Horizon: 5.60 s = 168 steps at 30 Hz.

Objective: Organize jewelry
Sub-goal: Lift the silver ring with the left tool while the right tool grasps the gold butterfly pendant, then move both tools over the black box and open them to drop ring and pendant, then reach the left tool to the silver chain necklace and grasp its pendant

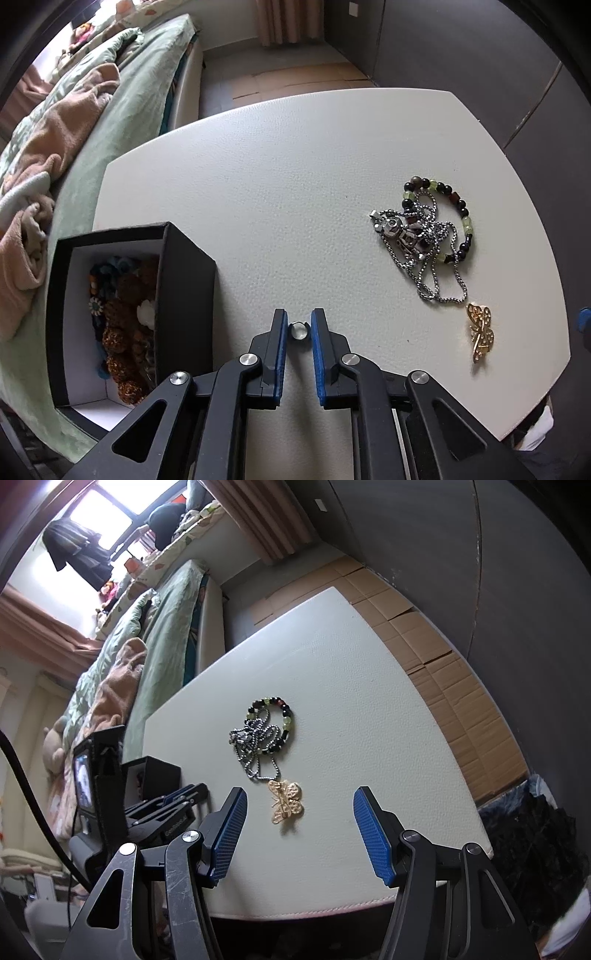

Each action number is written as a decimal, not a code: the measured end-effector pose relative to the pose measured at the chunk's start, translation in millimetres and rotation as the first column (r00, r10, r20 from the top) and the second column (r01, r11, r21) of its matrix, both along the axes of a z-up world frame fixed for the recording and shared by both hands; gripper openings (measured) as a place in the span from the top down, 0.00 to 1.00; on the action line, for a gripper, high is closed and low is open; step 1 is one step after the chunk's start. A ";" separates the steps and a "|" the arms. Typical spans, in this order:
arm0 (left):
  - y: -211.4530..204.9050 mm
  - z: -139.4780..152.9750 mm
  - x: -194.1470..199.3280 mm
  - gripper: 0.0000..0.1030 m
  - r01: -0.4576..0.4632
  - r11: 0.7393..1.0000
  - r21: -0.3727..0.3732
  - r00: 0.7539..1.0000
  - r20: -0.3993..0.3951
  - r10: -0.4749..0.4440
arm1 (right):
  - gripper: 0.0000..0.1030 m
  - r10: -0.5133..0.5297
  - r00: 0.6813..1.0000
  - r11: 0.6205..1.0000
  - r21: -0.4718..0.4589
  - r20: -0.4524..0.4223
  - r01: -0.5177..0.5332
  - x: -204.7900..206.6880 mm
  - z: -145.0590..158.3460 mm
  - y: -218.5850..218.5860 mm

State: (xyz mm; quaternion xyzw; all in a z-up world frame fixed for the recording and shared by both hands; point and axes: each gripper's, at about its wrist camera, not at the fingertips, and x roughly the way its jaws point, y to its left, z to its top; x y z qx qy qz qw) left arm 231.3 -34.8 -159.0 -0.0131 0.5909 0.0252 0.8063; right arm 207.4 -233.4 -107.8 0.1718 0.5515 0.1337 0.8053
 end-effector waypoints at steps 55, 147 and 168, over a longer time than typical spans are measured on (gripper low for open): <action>123.6 89.6 -62.0 0.76 -0.067 0.963 -0.262 0.960 0.245 0.133 | 0.87 0.181 0.972 0.977 -0.145 0.148 -0.159 -19.0 18.2 112.1; -9.6 36.6 32.6 0.35 0.180 0.973 -0.145 0.983 0.072 -0.171 | 0.00 -0.186 0.981 0.979 0.094 0.044 0.182 36.4 -4.9 -44.5; -22.5 6.4 51.3 0.43 0.143 0.985 -0.095 0.990 0.002 -0.143 | 0.00 -0.168 0.986 0.983 0.069 -0.001 0.167 62.6 -14.9 -28.5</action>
